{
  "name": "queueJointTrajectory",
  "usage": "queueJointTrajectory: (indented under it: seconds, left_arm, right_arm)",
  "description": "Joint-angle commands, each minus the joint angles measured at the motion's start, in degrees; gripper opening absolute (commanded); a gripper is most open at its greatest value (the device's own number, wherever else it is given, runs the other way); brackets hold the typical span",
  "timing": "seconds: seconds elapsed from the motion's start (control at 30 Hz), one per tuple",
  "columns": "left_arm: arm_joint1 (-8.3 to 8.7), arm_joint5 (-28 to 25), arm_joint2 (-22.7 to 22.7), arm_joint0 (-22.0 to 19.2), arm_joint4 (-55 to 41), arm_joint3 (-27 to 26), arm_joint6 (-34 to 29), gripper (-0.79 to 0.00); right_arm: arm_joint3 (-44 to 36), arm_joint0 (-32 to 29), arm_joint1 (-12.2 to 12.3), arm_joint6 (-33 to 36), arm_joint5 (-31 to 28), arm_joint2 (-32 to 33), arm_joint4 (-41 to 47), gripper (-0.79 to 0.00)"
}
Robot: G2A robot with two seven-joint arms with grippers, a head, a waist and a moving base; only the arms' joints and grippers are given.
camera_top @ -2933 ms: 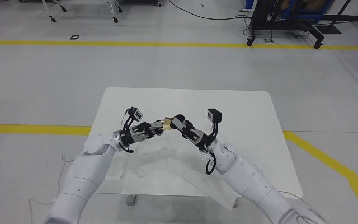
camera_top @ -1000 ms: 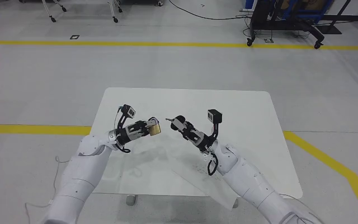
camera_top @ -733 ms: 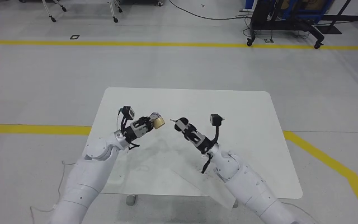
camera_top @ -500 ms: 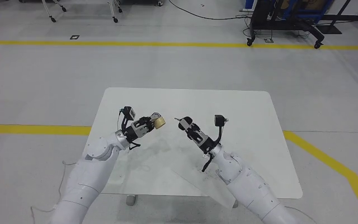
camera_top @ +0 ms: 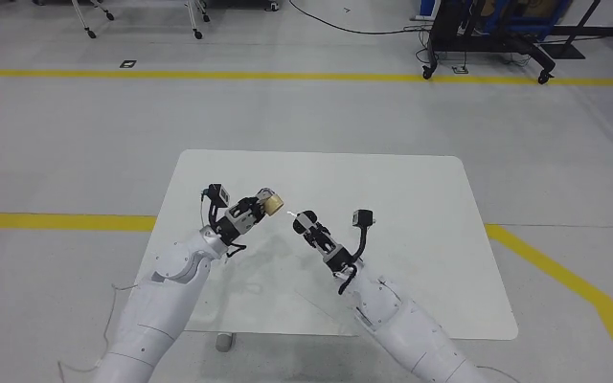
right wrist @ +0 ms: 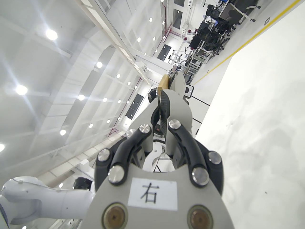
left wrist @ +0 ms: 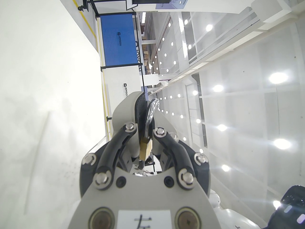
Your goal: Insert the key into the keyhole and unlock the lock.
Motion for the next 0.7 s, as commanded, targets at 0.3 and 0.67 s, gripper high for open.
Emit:
queueJointTrajectory:
  seconds: [0.3, 0.67]
  left_arm:
    - [-0.25, -0.91, -0.09, 0.75, 1.89, -1.17, 0.98, -0.785]
    - [-0.47, -1.80, -0.12, 1.17, 4.90, -1.94, 2.73, -0.785]
  right_arm:
    - [-0.62, 0.46, -1.89, -4.07, 2.81, -1.33, -1.19, -0.785]
    - [0.45, 0.24, -3.13, -1.56, 2.96, -1.92, 1.01, -0.785]
